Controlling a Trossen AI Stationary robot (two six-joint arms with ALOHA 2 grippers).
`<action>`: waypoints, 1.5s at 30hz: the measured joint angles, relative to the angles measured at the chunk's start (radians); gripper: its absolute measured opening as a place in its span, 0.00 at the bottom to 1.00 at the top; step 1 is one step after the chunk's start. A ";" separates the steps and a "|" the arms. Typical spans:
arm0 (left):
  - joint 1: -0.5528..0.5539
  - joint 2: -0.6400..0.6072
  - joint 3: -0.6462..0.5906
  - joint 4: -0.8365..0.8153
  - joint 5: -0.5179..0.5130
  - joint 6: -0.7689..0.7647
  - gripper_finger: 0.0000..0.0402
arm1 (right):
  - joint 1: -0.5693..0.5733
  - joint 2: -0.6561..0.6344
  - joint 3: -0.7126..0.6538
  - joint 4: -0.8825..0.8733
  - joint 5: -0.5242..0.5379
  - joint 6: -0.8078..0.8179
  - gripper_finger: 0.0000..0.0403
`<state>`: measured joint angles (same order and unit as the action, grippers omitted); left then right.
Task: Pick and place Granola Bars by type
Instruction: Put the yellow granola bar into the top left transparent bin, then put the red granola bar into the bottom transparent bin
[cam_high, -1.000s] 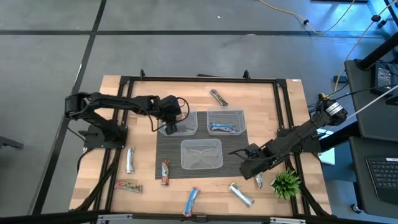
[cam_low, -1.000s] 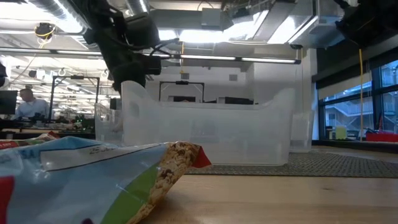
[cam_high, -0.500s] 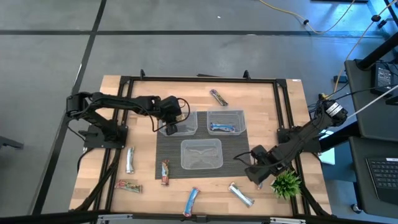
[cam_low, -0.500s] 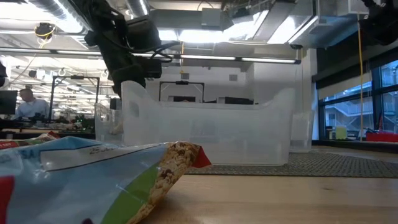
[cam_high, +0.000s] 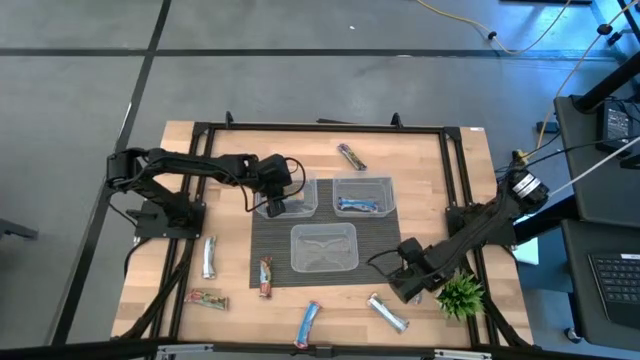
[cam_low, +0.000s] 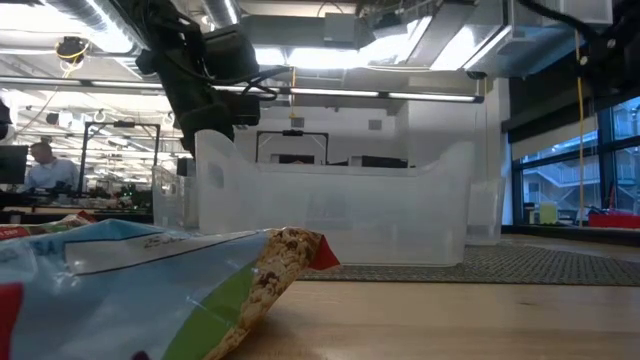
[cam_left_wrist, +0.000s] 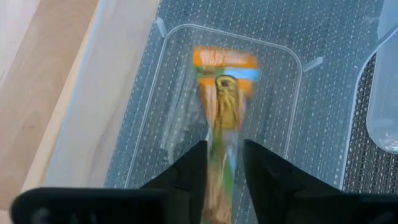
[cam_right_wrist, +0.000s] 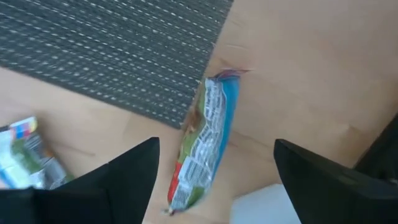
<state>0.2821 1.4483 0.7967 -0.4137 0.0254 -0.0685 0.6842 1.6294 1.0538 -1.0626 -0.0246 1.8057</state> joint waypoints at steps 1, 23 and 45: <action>0.000 0.000 0.000 0.000 -0.002 0.000 0.28 | 0.000 0.014 0.000 0.002 -0.001 0.000 0.78; 0.000 -0.198 0.001 -0.005 0.058 -0.026 0.41 | 0.000 0.191 0.001 0.073 0.003 0.020 0.53; -0.009 -0.526 0.001 -0.101 0.288 -0.231 0.40 | 0.000 0.194 0.116 -0.081 0.017 -0.064 0.21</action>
<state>0.2733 0.9220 0.7979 -0.5152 0.3131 -0.2996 0.6838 1.8233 1.1698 -1.1432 -0.0078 1.7415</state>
